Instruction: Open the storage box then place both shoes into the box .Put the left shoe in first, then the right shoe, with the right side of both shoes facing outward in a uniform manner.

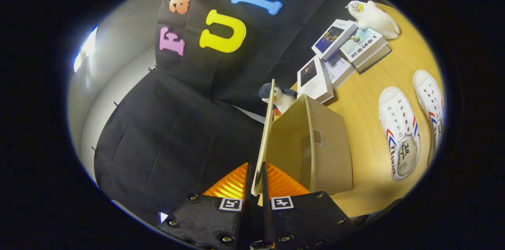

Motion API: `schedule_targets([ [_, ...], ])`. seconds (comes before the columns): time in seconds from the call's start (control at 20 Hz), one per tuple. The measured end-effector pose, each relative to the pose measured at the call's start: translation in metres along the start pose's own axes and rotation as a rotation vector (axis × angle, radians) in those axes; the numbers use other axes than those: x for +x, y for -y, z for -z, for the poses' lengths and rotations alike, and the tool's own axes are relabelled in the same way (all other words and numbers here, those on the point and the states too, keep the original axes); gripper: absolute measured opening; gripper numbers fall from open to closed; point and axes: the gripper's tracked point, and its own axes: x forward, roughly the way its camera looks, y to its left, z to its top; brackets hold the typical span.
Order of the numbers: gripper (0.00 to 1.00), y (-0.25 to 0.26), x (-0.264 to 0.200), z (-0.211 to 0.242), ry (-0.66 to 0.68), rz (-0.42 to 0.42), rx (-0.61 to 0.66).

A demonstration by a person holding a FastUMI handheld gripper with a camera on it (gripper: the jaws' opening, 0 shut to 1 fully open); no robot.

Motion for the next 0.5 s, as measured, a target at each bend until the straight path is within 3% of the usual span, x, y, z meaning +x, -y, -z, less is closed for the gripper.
schedule_targets([
  [0.5,0.12,-0.065,0.037,0.004,-0.045,-0.075,-0.066],
])
